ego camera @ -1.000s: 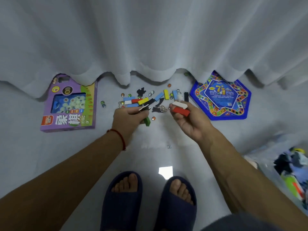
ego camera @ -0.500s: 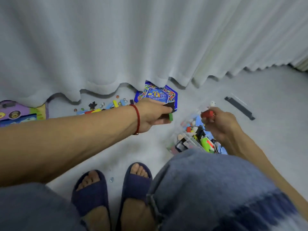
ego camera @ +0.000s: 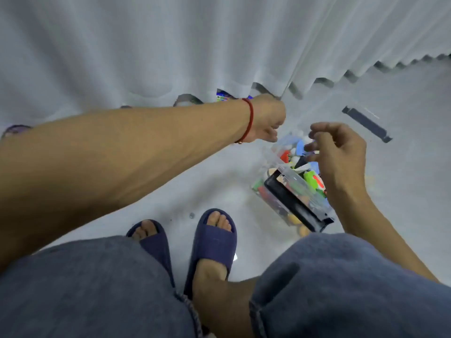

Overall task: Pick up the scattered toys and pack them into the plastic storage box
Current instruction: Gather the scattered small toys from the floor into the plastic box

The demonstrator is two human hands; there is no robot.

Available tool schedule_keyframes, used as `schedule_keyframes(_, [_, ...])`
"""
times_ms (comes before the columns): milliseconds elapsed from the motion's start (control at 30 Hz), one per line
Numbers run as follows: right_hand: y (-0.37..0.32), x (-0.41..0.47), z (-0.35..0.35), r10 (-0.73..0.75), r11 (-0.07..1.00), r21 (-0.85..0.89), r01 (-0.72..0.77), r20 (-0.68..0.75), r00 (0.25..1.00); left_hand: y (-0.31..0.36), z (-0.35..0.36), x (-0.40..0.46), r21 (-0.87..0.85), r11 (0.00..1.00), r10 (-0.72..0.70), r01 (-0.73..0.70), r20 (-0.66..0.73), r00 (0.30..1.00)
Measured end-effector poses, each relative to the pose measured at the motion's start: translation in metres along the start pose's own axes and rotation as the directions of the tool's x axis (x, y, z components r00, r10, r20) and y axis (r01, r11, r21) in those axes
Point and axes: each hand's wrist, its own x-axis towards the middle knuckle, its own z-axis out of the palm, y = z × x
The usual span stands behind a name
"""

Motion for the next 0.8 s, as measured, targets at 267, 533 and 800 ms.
schedule_keyframes(267, [0.092,-0.040,0.148,0.076,0.710,-0.399,0.580,0.863,0.500,-0.161,-0.136,-0.046,-0.061,0.966,-0.251,0.250,-0.448,0.858])
schedule_keyframes(533, [0.193,-0.038,0.241,0.148,0.705,-0.524,0.478,0.768,0.623,-0.297,-0.212,-0.066,0.169,0.856,-0.214,0.489,-0.746,0.631])
schedule_keyframes(800, [0.174,0.053,0.289,0.064,0.783,-0.533,0.320,0.582,0.811,-0.306,-0.223,0.011,0.353,0.839,0.016,0.414,-0.777,0.629])
